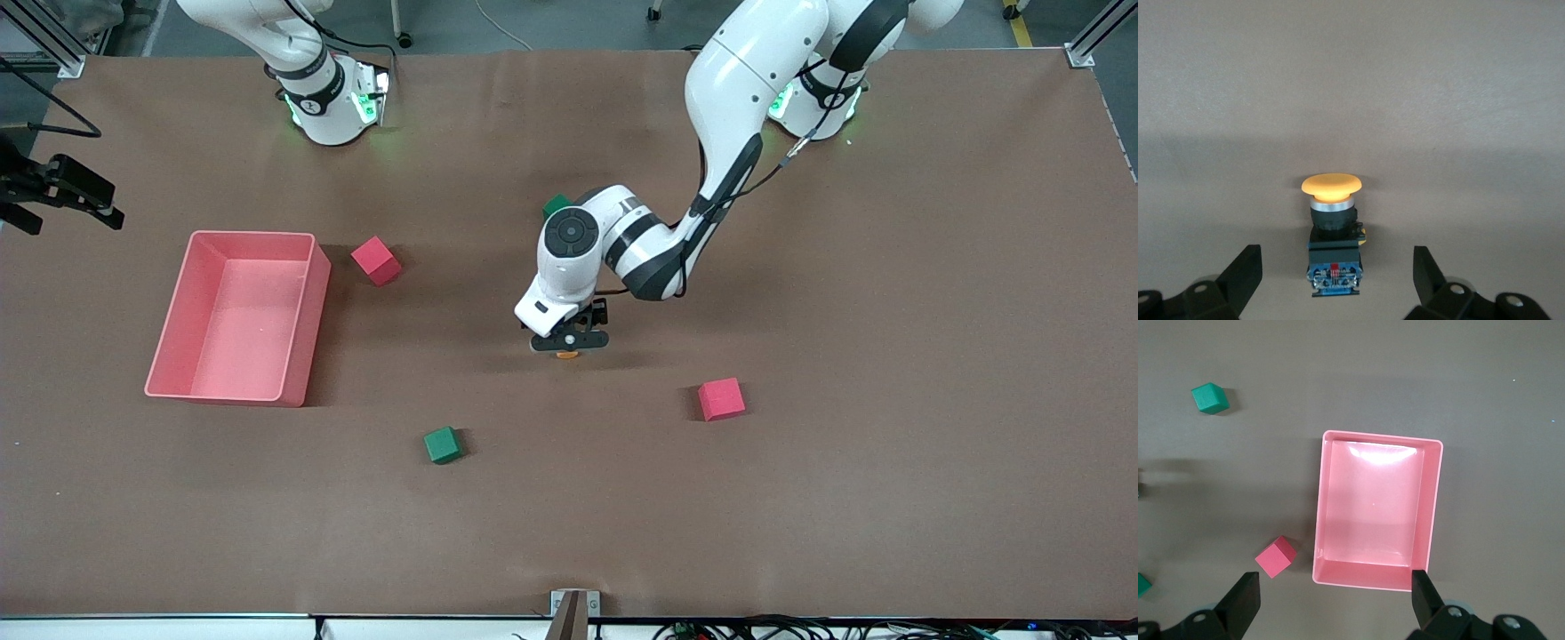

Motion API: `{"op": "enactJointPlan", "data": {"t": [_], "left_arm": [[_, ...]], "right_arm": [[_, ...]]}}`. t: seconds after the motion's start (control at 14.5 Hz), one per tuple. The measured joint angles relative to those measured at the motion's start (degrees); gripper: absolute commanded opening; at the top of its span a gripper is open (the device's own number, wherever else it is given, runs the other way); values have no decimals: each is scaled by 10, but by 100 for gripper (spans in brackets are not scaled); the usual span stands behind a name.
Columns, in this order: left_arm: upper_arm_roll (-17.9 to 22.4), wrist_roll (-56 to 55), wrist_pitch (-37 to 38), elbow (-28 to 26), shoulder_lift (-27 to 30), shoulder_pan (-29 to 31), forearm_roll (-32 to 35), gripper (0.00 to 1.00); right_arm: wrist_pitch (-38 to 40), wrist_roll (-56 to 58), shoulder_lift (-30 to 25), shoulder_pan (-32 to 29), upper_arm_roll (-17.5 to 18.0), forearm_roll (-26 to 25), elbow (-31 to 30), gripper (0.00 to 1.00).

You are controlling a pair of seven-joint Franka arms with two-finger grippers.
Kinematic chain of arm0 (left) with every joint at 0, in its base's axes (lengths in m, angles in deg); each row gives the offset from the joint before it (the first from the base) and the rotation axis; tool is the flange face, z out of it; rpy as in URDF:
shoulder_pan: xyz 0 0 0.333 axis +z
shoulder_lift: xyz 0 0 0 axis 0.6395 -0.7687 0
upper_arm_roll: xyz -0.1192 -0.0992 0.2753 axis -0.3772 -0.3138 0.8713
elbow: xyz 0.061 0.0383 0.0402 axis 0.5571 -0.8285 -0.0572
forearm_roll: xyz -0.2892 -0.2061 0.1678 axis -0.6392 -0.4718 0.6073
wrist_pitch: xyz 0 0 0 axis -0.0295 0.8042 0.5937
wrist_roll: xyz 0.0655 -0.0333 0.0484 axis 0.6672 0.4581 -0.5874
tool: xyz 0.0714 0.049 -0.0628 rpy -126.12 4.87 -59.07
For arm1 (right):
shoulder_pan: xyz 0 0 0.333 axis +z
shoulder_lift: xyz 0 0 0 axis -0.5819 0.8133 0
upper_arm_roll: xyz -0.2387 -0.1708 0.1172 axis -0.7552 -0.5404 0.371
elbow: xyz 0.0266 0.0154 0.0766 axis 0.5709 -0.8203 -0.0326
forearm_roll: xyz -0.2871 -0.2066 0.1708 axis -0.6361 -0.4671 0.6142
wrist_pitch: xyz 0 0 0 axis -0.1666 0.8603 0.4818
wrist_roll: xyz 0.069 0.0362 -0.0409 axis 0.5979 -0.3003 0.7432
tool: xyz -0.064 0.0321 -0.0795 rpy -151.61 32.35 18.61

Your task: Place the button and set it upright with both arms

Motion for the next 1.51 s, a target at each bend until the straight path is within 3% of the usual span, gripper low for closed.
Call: {"op": "enactJointPlan", "data": {"t": [0.28, 0.62, 1.03, 1.17, 1.31, 1.51], "left_arm": [[3, -1, 0, 1, -14, -8, 11, 99], [3, -2, 0, 2, -25, -12, 14, 73], [4, -6, 0, 3, -27, -13, 14, 62], [5, -6, 0, 4, -27, -12, 14, 50], [6, -6, 0, 6, -27, -12, 14, 29], [7, -6, 0, 10, -27, -12, 14, 7]], "right_arm": [[-3, 0, 0, -1, 0, 0, 0, 100], [-3, 0, 0, -5, 0, 0, 4, 100], [-2, 0, 0, -5, 0, 0, 4, 100], [-2, 0, 0, -5, 0, 0, 4, 100], [-2, 0, 0, -5, 1, 0, 4, 100], [-2, 0, 0, -5, 1, 0, 4, 100]]}}
